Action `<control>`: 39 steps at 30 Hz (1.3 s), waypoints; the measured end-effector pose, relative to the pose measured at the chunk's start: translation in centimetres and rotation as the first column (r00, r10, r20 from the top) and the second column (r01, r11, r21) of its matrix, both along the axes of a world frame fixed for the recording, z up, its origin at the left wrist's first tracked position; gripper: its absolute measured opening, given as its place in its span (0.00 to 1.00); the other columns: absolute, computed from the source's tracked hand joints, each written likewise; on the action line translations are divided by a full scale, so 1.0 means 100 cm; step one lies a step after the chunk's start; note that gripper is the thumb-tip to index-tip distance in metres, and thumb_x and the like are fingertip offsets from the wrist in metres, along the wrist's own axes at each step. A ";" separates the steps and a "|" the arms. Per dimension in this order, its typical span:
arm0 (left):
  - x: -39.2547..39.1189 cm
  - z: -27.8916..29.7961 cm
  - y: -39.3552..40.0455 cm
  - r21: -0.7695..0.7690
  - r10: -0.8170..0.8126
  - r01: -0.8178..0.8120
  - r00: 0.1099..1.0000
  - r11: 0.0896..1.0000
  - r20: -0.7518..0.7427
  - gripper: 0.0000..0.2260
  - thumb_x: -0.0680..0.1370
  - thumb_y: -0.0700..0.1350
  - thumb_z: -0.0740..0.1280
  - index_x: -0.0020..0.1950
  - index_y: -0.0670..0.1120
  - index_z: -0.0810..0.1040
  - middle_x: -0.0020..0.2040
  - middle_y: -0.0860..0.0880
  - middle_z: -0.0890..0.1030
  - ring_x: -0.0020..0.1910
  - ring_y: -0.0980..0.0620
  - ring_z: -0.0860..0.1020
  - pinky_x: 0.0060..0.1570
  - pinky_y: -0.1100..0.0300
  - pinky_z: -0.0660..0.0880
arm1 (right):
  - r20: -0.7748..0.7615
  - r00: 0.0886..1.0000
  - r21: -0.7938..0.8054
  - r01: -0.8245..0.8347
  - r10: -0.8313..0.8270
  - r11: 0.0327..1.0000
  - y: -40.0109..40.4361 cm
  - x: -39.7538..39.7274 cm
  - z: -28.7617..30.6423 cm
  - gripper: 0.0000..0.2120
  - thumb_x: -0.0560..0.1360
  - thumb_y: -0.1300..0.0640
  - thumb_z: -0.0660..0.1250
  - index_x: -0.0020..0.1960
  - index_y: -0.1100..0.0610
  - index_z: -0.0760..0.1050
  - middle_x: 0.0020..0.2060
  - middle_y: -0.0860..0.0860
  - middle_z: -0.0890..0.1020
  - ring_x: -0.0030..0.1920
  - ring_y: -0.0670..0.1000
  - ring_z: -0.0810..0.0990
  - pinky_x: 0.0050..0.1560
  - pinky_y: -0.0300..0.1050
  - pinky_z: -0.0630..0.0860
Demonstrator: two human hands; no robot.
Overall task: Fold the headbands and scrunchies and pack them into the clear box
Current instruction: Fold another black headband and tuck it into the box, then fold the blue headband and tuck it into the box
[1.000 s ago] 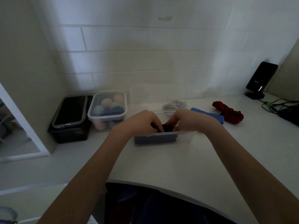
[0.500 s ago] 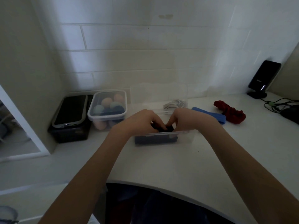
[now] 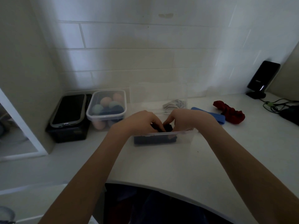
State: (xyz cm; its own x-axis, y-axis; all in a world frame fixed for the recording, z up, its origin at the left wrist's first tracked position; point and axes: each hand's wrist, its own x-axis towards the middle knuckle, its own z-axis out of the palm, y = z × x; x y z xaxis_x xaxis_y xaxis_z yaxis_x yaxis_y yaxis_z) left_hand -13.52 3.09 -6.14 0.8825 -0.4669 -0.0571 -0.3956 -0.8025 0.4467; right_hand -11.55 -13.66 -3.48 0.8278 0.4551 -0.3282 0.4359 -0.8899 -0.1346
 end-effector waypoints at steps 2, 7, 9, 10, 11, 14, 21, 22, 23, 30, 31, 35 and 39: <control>0.000 -0.001 0.000 -0.020 0.006 -0.006 1.000 1.000 -0.004 0.12 0.73 0.42 0.68 0.51 0.57 0.83 0.51 0.52 0.83 0.48 0.54 0.80 0.57 0.54 0.76 | -0.012 1.000 0.016 0.000 0.000 1.000 -0.001 0.001 -0.002 0.20 0.72 0.51 0.70 0.64 0.43 0.74 0.31 0.44 0.73 0.31 0.44 0.72 0.29 0.35 0.69; -0.001 -0.003 0.003 -0.177 0.026 -0.023 1.000 0.984 0.009 0.12 0.72 0.38 0.68 0.48 0.54 0.84 0.47 0.51 0.84 0.46 0.55 0.80 0.54 0.57 0.77 | -0.018 0.999 0.195 0.040 -0.037 0.980 -0.011 0.001 -0.004 0.17 0.73 0.52 0.69 0.61 0.46 0.77 0.33 0.48 0.79 0.30 0.46 0.75 0.26 0.36 0.70; -0.003 -0.001 0.003 -0.253 0.054 -0.041 0.998 0.967 0.043 0.15 0.72 0.34 0.65 0.47 0.51 0.85 0.45 0.50 0.84 0.45 0.53 0.81 0.52 0.62 0.77 | -0.008 0.994 0.463 0.102 -0.110 0.881 -0.020 -0.002 -0.002 0.12 0.73 0.54 0.69 0.57 0.50 0.79 0.33 0.49 0.80 0.29 0.45 0.77 0.24 0.34 0.71; -0.005 0.000 0.004 -0.301 0.077 -0.056 0.995 0.952 0.059 0.16 0.71 0.32 0.64 0.46 0.50 0.85 0.44 0.50 0.84 0.44 0.53 0.81 0.50 0.64 0.77 | 0.012 0.986 0.610 0.123 -0.164 0.783 -0.027 -0.004 0.000 0.10 0.74 0.55 0.69 0.54 0.52 0.80 0.32 0.49 0.81 0.29 0.45 0.77 0.24 0.34 0.71; -0.006 0.001 0.004 -0.349 0.099 -0.067 0.992 0.935 0.074 0.17 0.71 0.31 0.63 0.45 0.50 0.85 0.43 0.50 0.84 0.44 0.52 0.81 0.49 0.65 0.77 | 0.042 0.973 0.730 0.125 -0.226 0.672 -0.035 -0.004 0.002 0.08 0.75 0.56 0.67 0.53 0.53 0.81 0.32 0.50 0.81 0.28 0.45 0.77 0.24 0.34 0.72; -0.008 0.003 0.006 -0.440 0.167 -0.096 0.978 0.893 0.127 0.18 0.71 0.30 0.62 0.41 0.52 0.84 0.40 0.52 0.83 0.43 0.48 0.82 0.48 0.61 0.77 | 0.220 0.851 0.870 0.051 -0.476 0.491 -0.062 0.006 -0.002 0.10 0.78 0.59 0.62 0.53 0.56 0.81 0.34 0.51 0.81 0.29 0.44 0.76 0.28 0.31 0.74; -0.009 0.007 0.005 -0.479 0.224 -0.126 0.962 0.869 0.154 0.20 0.71 0.30 0.60 0.38 0.54 0.83 0.40 0.47 0.84 0.40 0.36 0.78 0.37 0.57 0.75 | 0.296 0.753 0.534 0.381 -0.588 0.755 -0.097 0.039 -0.048 0.15 0.78 0.61 0.59 0.64 0.58 0.73 0.60 0.58 0.79 0.54 0.57 0.79 0.54 0.48 0.74; -0.009 0.007 0.004 -0.468 0.215 -0.120 0.964 0.876 0.156 0.19 0.71 0.30 0.60 0.39 0.52 0.83 0.39 0.49 0.84 0.39 0.39 0.79 0.37 0.60 0.74 | 0.290 0.785 0.448 0.394 -0.548 0.802 -0.098 0.043 -0.054 0.15 0.77 0.61 0.61 0.63 0.59 0.74 0.57 0.59 0.80 0.53 0.59 0.79 0.53 0.50 0.75; -0.009 0.007 0.003 -0.458 0.207 -0.115 0.966 0.881 0.157 0.19 0.71 0.30 0.60 0.39 0.51 0.84 0.38 0.52 0.83 0.38 0.45 0.79 0.37 0.64 0.74 | 0.307 0.804 0.383 0.386 -0.510 0.839 -0.098 0.045 -0.058 0.14 0.76 0.59 0.62 0.61 0.59 0.76 0.55 0.59 0.81 0.52 0.59 0.80 0.51 0.50 0.76; -0.009 0.006 0.002 -0.447 0.194 -0.108 0.969 0.888 0.151 0.17 0.70 0.29 0.60 0.42 0.46 0.85 0.36 0.57 0.81 0.36 0.68 0.77 0.40 0.78 0.70 | 0.379 0.760 0.314 0.431 -0.528 0.846 -0.090 0.046 -0.055 0.12 0.74 0.57 0.65 0.51 0.64 0.80 0.45 0.62 0.83 0.45 0.61 0.81 0.45 0.50 0.78; -0.009 0.005 0.001 -0.447 0.188 -0.105 0.971 0.888 0.146 0.17 0.70 0.28 0.60 0.42 0.45 0.85 0.36 0.55 0.81 0.36 0.68 0.77 0.41 0.77 0.70 | 0.376 0.759 0.304 0.442 -0.532 0.844 -0.088 0.046 -0.054 0.12 0.74 0.58 0.65 0.51 0.64 0.81 0.45 0.62 0.83 0.45 0.61 0.81 0.44 0.50 0.77; -0.010 0.003 -0.004 -0.436 0.166 -0.090 0.976 0.896 0.141 0.17 0.69 0.28 0.60 0.41 0.44 0.85 0.37 0.51 0.82 0.35 0.66 0.77 0.40 0.76 0.71 | 0.325 0.752 0.382 0.451 -0.574 0.807 -0.088 0.047 -0.053 0.15 0.76 0.52 0.64 0.45 0.65 0.80 0.40 0.62 0.82 0.43 0.61 0.81 0.41 0.49 0.75; -0.009 0.003 -0.005 -0.430 0.154 -0.073 0.975 0.900 0.158 0.17 0.69 0.28 0.60 0.41 0.45 0.85 0.36 0.51 0.82 0.37 0.61 0.78 0.40 0.75 0.72 | 0.263 0.757 0.412 0.472 -0.598 0.779 -0.091 0.047 -0.050 0.14 0.78 0.58 0.61 0.56 0.67 0.77 0.52 0.63 0.81 0.52 0.62 0.79 0.49 0.48 0.73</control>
